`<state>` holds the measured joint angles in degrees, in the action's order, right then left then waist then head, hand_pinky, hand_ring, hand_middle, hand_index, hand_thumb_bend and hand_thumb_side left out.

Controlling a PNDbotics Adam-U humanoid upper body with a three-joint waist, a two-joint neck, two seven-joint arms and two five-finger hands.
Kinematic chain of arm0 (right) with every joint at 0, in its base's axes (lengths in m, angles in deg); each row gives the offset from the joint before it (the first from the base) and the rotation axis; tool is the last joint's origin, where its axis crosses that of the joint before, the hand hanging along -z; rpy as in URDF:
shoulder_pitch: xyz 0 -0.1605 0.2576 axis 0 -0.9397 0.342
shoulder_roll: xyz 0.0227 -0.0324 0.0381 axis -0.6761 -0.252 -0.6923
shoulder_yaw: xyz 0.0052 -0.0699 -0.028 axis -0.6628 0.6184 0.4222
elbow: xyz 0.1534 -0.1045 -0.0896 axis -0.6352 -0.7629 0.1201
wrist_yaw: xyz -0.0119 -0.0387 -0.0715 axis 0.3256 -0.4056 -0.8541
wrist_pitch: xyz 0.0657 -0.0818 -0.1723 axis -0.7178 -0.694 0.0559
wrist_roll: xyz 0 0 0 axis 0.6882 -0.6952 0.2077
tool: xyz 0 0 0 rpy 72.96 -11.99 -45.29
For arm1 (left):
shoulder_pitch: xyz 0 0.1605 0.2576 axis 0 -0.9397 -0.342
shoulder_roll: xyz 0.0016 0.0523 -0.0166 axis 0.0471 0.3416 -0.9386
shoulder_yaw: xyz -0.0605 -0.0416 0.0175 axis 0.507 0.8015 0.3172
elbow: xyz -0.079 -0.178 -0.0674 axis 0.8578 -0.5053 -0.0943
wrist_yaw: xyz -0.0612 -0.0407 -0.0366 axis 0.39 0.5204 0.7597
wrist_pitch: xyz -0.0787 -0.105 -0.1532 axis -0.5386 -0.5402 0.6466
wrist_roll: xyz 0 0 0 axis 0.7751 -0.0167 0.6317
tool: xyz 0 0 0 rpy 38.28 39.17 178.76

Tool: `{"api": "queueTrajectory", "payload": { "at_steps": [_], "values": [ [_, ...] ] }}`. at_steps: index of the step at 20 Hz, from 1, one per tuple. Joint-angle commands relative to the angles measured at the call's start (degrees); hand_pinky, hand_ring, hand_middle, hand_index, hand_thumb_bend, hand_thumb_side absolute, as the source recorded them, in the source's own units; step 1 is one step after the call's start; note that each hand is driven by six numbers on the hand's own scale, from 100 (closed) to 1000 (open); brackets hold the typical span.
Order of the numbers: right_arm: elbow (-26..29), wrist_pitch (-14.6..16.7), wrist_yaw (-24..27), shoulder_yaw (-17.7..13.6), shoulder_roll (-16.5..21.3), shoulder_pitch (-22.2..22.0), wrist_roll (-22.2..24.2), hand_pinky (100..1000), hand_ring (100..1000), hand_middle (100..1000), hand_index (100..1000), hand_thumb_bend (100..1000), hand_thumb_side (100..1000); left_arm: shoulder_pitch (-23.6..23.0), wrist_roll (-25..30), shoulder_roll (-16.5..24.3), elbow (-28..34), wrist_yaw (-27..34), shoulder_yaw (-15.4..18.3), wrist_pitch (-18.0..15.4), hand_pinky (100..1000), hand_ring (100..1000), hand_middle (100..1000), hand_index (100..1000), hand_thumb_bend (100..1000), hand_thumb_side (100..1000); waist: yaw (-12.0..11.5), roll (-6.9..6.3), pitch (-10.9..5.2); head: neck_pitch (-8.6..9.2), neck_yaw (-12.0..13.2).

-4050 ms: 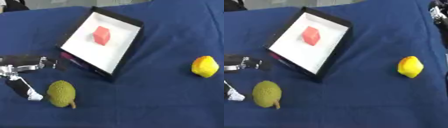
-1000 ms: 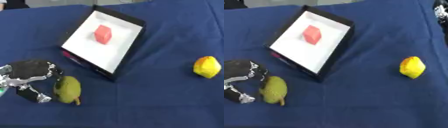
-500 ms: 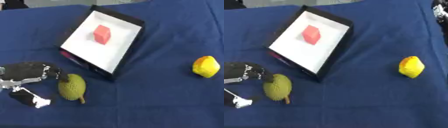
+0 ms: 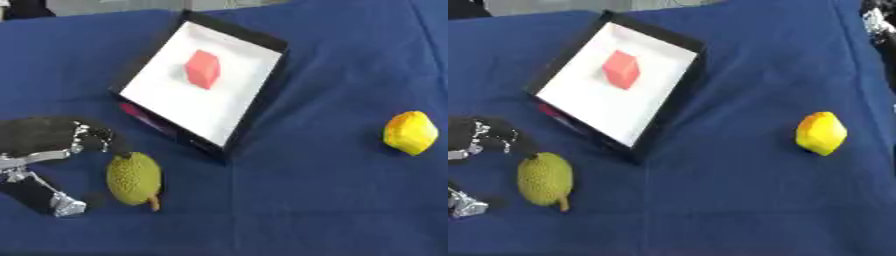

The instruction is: Pick up objects on the table and place them in the box.

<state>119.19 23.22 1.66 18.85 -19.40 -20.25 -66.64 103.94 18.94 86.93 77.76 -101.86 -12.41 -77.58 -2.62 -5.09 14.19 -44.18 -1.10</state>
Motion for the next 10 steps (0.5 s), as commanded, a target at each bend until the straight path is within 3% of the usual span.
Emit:
{"api": "queueTrajectory", "payload": {
  "at_steps": [1,10],
  "values": [
    [0.6,0.2,0.0,-0.2,1.7,0.7,0.2,1000,1000,1000,959,100,470,1.3,1.6,0.7,0.1,-0.3,1.1,-3.4,880,835,806,886,377,309,0.1,0.64,-0.09,0.06,0.0],
    [0.7,0.1,0.2,-0.1,1.5,0.9,0.2,1000,1000,1000,959,100,470,3.6,1.4,-2.6,-4.9,-1.0,-0.7,-2.0,895,872,849,910,350,351,0.5,0.72,0.06,0.06,0.2]
  ]
}}
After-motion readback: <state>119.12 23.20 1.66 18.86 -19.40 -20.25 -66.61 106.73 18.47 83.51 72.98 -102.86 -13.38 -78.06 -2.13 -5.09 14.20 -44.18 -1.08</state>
